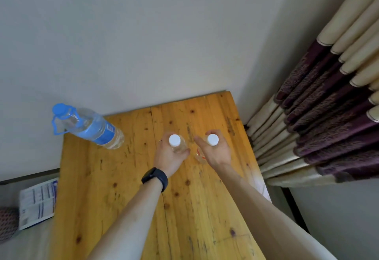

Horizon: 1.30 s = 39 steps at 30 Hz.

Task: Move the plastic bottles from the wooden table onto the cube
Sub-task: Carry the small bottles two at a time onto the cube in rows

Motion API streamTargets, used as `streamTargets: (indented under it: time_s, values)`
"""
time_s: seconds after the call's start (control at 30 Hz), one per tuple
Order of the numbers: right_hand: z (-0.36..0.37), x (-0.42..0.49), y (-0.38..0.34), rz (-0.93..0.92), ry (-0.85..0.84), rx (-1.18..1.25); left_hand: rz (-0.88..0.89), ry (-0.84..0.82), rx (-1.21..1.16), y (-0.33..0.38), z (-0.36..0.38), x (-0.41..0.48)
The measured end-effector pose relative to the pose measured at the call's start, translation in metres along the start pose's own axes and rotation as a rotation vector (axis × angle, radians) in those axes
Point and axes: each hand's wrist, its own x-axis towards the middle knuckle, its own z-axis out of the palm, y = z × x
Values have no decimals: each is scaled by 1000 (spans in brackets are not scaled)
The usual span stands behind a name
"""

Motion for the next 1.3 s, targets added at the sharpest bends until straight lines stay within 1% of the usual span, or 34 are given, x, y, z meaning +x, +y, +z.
streamTargets:
  time_s: [0.1,0.13,0.23,0.37,0.47,0.53,0.63,0.73,0.87,0.97,1.03,1.17,1.3]
  values:
    - [-6,-17,12,-56,-23,-70,-4,8,-65,-10,-1,-22]
    - [-9,-24,16,-58,-17,-74,23,17,-76,-11,-3,-32]
    - [-20,-53,33,-42,3,-58,84,14,-34,-18,-11,-64]
    - [-31,-100,63,-9,71,-54,12,-47,16,-36,-19,-104]
    - [-33,-136,85,69,150,-42,-74,-129,-38,-50,-25,-137]
    - [-35,-161,97,127,194,-16,-96,-157,-51,-60,-32,-156]
    - [-42,-205,114,233,210,113,-107,-170,-49,-75,-44,-179]
    - [-57,-257,131,309,244,234,-65,-241,1,-79,-58,-194]
    - [-71,-338,150,327,322,406,56,-364,93,-67,-62,-214]
    - [-79,-396,167,325,442,548,196,-491,154,-46,-52,-232]
    - [-84,-432,178,321,519,601,289,-588,190,-28,-38,-249]
    - [-93,-502,207,328,728,698,482,-803,283,6,10,-309]
    - [-102,-578,244,372,970,802,673,-1016,378,30,65,-403]
